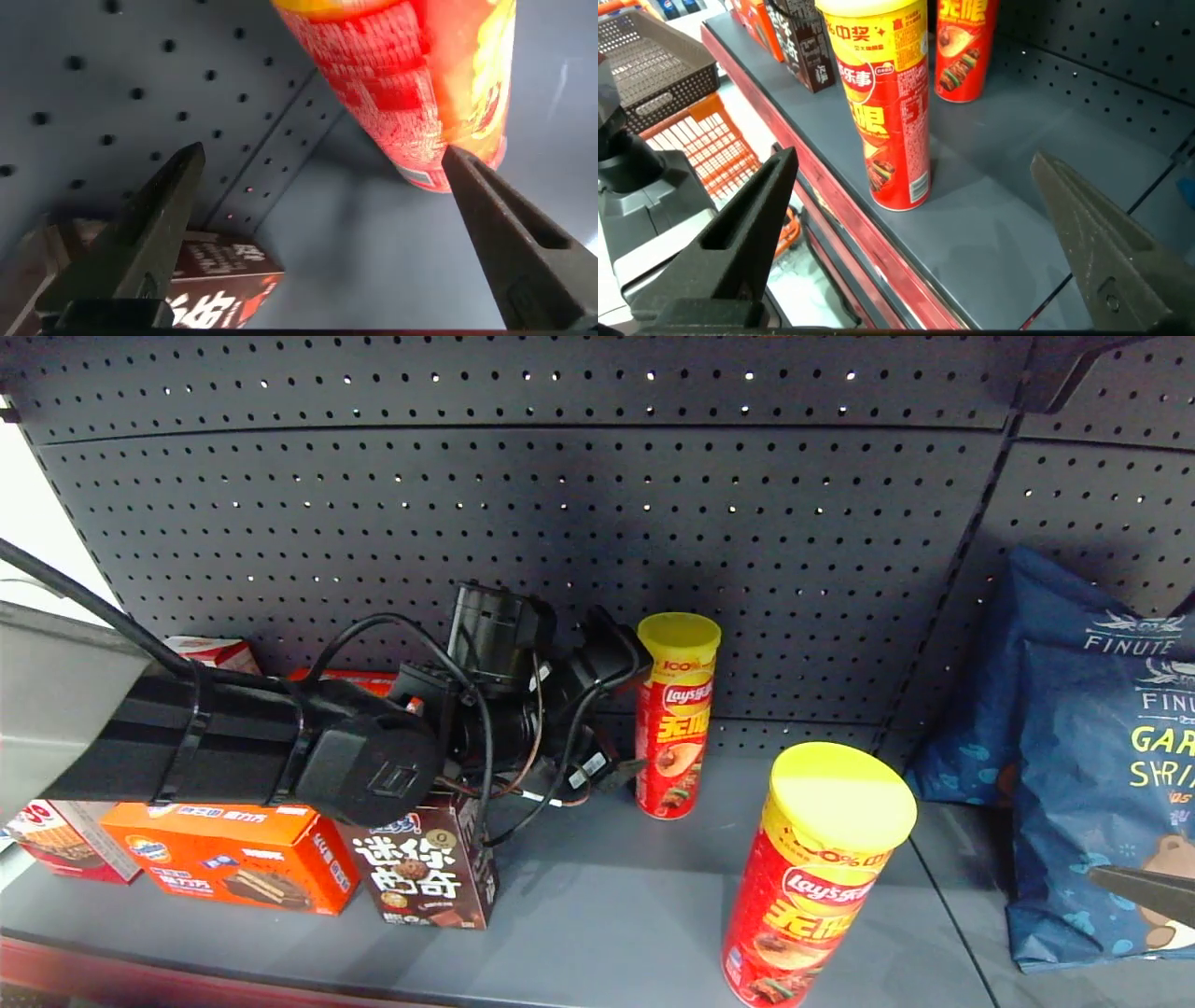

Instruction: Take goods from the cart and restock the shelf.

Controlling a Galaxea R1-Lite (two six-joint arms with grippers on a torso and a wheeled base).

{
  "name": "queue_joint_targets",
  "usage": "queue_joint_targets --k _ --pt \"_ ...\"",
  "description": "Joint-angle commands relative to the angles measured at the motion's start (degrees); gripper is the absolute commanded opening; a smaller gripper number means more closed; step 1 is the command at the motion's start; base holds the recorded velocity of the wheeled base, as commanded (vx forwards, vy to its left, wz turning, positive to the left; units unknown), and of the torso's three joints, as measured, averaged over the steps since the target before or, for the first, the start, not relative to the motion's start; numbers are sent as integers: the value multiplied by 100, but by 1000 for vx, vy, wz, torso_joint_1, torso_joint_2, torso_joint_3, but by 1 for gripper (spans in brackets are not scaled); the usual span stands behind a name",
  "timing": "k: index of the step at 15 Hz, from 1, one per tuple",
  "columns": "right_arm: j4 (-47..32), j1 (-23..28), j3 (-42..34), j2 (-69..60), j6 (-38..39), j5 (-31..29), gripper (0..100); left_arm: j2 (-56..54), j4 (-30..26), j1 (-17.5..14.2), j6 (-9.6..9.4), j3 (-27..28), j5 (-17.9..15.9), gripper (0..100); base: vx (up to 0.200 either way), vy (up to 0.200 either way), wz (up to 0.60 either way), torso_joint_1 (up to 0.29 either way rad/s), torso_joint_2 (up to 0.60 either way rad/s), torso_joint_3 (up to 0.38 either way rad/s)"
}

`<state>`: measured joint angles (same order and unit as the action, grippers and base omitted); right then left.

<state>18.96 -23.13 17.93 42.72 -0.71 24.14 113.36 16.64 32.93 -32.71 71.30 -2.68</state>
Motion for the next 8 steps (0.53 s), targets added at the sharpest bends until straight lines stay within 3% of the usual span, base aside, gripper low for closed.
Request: queue_joint_targets --k 1,6,8 --pt "3 1 0 -18 0 3 100 63 -3 -6 1 -11 -4 100 0 0 0 0 0 0" --pt "3 -8 0 -62 0 3 100 -68 -3 -6 -8 -178 5 100 0 0 0 0 0 0" --pt "-6 -8 -9 -62 0 3 100 -156 -3 -6 19 -240 189 100 0 0 0 0 0 0"
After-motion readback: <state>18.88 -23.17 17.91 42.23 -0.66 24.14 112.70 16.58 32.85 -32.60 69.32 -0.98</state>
